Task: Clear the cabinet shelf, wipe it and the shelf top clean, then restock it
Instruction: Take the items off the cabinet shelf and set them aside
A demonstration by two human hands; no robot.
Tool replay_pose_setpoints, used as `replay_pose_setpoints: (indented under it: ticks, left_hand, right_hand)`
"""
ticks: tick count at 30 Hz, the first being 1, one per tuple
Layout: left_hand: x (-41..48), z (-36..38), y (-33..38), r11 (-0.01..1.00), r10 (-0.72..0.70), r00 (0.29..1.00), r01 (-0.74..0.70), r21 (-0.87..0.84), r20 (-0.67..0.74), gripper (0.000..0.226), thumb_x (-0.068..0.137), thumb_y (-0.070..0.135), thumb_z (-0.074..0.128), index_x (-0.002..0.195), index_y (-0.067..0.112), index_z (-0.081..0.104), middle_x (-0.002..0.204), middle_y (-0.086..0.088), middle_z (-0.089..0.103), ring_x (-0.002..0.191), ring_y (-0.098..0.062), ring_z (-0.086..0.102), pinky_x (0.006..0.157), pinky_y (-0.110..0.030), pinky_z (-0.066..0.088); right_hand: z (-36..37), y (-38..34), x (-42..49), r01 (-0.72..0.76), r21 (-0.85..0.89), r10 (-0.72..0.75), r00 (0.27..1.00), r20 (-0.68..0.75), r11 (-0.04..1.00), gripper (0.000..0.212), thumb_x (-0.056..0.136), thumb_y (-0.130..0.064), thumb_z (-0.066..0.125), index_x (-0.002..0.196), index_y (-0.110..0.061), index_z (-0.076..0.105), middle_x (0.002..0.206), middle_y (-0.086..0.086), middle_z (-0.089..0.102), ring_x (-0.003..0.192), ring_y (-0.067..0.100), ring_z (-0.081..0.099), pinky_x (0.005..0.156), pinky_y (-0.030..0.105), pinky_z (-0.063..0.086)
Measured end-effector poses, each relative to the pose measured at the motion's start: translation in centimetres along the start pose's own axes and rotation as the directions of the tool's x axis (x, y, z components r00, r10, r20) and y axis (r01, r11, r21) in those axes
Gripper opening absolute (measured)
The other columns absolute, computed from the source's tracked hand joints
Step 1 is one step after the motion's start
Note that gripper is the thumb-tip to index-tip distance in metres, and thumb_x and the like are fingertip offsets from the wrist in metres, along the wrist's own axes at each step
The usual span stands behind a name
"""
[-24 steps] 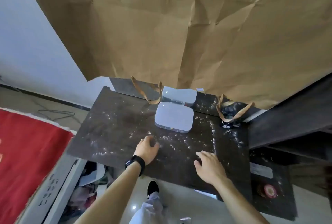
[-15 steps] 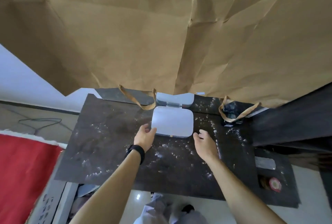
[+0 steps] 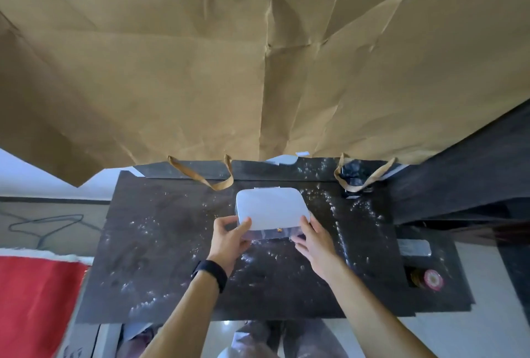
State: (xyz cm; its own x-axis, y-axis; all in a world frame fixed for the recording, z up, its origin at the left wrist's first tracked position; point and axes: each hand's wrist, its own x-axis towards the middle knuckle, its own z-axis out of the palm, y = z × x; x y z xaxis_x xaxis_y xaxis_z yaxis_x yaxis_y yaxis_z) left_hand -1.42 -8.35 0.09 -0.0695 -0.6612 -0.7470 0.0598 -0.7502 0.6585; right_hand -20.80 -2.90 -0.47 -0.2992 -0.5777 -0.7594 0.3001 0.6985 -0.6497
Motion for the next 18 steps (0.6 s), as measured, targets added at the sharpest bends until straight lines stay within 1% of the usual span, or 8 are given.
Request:
replay_pose_setpoints:
  ticks: [1,3,6,8,10,14,16,18]
  left_hand:
    - [-0.7,0.2,-0.1,0.999,-0.015,0.999,0.016,-0.038,0.045,0.048,0.087,0.022,0.075,0.125,0.017,0.045,0.115,-0.016,0.067,0.091,-0.027,0.069,0.088,-0.042,0.057]
    - [-1.9,0.7,-0.4,0.995,-0.040,0.988,0.052,-0.080,0.152,0.062,0.083,0.016,0.078,0.133,0.029,0.042,0.118,-0.015,0.068,0.098,-0.030,0.071,0.094,-0.043,0.054]
    - [-3.7,2.5,-0.8,0.995,-0.062,0.948,0.083,-0.054,0.312,0.078,0.077,0.017,0.081,0.140,0.041,0.042,0.122,-0.010,0.069,0.106,-0.032,0.069,0.099,-0.045,0.050]
    - [-4.9,4.6,-1.3,0.997,-0.071,0.921,0.076,0.003,0.383,0.078,0.075,0.017,0.080,0.139,0.042,0.045,0.119,-0.009,0.070,0.108,-0.032,0.068,0.095,-0.043,0.051]
    - [-6.1,7.5,-2.0,0.997,-0.079,0.899,0.067,0.043,0.431,0.072,0.081,0.011,0.078,0.138,0.041,0.046,0.118,-0.009,0.071,0.108,-0.032,0.068,0.093,-0.042,0.052]
    - [-8.2,14.2,-4.2,0.990,-0.109,0.863,0.047,0.136,0.493,0.065,0.085,0.008,0.072,0.137,0.038,0.046,0.120,-0.010,0.070,0.105,-0.032,0.069,0.086,-0.039,0.054]
    - [-9.2,17.7,-5.4,0.982,-0.101,0.859,0.007,0.187,0.501,0.063,0.087,0.008,0.072,0.137,0.036,0.046,0.118,-0.015,0.070,0.101,-0.031,0.070,0.087,-0.040,0.056]
    - [-10.7,21.4,-6.4,0.958,-0.079,0.862,-0.073,0.277,0.501,0.061,0.087,0.014,0.074,0.137,0.035,0.046,0.114,-0.012,0.072,0.098,-0.027,0.071,0.092,-0.041,0.055]
  right_hand:
    - [-0.8,0.0,-0.8,-0.011,0.068,0.010,1.000,0.013,0.998,0.048,0.098,-0.039,0.053,0.145,-0.035,0.041,0.139,-0.003,0.052,0.113,0.024,0.064,0.105,0.043,0.047]
    - [-2.5,0.2,-2.6,-0.003,0.185,-0.002,1.000,0.025,0.983,0.053,0.096,-0.037,0.058,0.145,-0.038,0.038,0.139,-0.001,0.054,0.108,0.025,0.068,0.104,0.044,0.048]
    - [-5.5,0.9,-5.5,0.060,0.278,-0.060,0.998,-0.007,0.959,0.058,0.092,-0.032,0.066,0.141,-0.043,0.037,0.130,0.000,0.058,0.102,0.026,0.071,0.101,0.043,0.050]
    - [-8.0,1.6,-7.1,0.112,0.303,-0.098,0.993,-0.063,0.946,0.064,0.089,-0.029,0.069,0.142,-0.043,0.036,0.128,0.002,0.059,0.100,0.025,0.072,0.101,0.045,0.051]
    - [-11.0,2.4,-8.4,0.161,0.331,-0.120,0.983,-0.142,0.930,0.064,0.088,-0.024,0.070,0.141,-0.041,0.039,0.128,0.003,0.061,0.100,0.023,0.072,0.098,0.045,0.053]
    - [-18.3,4.1,-9.9,0.181,0.461,-0.086,0.972,-0.221,0.869,0.054,0.087,-0.014,0.071,0.133,-0.036,0.051,0.130,0.010,0.060,0.111,0.033,0.066,0.094,0.045,0.055]
    - [-22.1,4.6,-10.5,0.201,0.474,-0.081,0.962,-0.261,0.858,0.055,0.086,-0.014,0.072,0.133,-0.035,0.051,0.132,0.009,0.056,0.112,0.034,0.064,0.092,0.045,0.057]
    - [-26.1,5.1,-11.0,0.213,0.467,-0.095,0.960,-0.263,0.858,0.051,0.089,-0.016,0.069,0.133,-0.034,0.051,0.132,0.007,0.053,0.114,0.034,0.063,0.091,0.046,0.057]
